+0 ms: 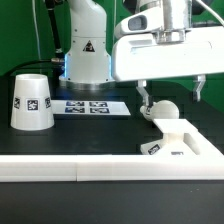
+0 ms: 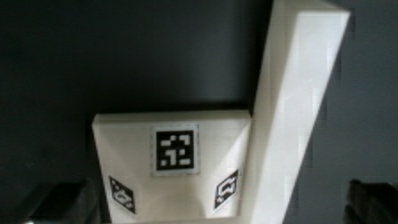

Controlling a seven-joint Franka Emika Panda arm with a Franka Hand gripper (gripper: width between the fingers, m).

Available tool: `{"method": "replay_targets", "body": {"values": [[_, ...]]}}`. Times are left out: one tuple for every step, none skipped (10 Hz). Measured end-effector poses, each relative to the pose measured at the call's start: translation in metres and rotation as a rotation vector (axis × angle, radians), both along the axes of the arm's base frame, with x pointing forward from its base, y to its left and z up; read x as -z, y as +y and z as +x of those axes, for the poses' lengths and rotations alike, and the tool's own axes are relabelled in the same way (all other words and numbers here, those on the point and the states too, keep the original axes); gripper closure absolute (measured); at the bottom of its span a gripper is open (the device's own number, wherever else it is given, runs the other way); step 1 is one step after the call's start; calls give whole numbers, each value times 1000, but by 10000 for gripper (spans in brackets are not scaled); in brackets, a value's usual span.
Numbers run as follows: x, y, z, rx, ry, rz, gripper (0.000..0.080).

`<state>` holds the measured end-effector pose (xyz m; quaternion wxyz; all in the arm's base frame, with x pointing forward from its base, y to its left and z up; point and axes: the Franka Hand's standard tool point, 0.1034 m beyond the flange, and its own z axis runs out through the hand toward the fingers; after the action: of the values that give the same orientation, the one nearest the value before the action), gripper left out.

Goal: Assemble lamp

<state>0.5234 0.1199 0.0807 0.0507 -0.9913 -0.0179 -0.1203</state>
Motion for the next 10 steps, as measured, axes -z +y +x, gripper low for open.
{"method": "replay_targets", "body": {"values": [[-3,10,-17,-2,9,2,101],[-4,19,-30,-13,12,1,101],[-4,24,-37,-10,19,4,101],[-2,27,-40,-1,24,9,101],[-2,26,-39,-36,20,0,101],[-2,25,-39,-36,20,-1,101],[-2,26,-39,-63,18,-7,101],[-1,25,-39,-155,8,-30,101],[1,22,-38,-281,-16,-63,101],[5,21,-39,-428,-25,-101,101]]}}
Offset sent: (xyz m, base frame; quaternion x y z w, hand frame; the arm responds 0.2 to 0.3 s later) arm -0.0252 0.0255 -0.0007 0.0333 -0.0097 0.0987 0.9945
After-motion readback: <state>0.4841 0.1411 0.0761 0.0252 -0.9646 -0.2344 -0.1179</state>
